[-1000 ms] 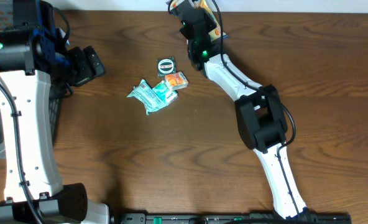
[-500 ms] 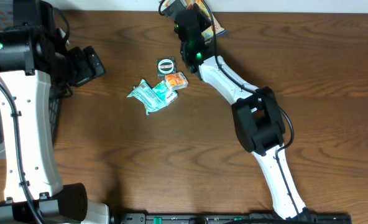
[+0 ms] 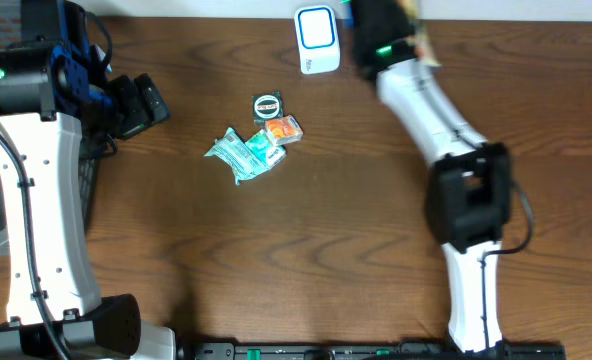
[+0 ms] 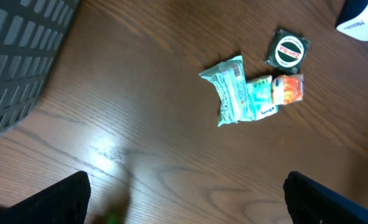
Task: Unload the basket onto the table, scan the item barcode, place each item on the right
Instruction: 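Carry the yellow bag to the top right and release it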
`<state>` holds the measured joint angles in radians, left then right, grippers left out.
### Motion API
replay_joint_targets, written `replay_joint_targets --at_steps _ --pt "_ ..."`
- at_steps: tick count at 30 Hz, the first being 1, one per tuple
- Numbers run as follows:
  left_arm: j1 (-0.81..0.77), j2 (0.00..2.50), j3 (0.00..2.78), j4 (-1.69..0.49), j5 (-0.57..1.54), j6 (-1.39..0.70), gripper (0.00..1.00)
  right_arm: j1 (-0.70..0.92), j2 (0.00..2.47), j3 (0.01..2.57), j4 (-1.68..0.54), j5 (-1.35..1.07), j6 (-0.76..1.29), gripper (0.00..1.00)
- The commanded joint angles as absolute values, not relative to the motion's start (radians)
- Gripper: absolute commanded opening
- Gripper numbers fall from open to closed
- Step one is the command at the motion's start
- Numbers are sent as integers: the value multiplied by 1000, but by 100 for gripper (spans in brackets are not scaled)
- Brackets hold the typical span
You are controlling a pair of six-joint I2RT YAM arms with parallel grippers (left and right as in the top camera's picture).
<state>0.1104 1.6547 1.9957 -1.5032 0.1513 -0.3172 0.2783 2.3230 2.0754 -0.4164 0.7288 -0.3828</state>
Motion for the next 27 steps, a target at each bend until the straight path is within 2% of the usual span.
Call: replay_joint_targets --at_steps 1,4,6,7,8,9,11,22,25,27 --pt "113 1646 2004 -1507 146 -315 98 123 2285 2084 -567 825 -256 1" --pt "113 1646 2004 -1507 146 -315 98 4 2285 2082 -654 824 -144 1" --pt "113 1646 2004 -1507 146 -315 98 -58 2285 2081 -664 801 -143 14" --pt "113 1646 2004 -1507 146 -315 98 -96 2285 2081 -670 771 -142 36" --pt "113 1646 2004 -1507 146 -315 98 -114 2285 2081 -676 748 -143 54" --pt "113 1646 2004 -1507 146 -315 98 -141 2285 2081 -692 698 -142 75" --pt "113 1646 2004 -1507 146 -315 98 -173 2285 2081 -724 588 -142 99" --pt "113 1646 2004 -1507 146 -315 98 -96 2285 2081 -825 -35 -127 98" --pt "113 1646 2004 -1507 146 -315 98 -39 2285 2081 -838 -81 -82 71" --pt "113 1646 2004 -1507 146 -315 98 -7 2285 2081 -842 -81 -56 64"
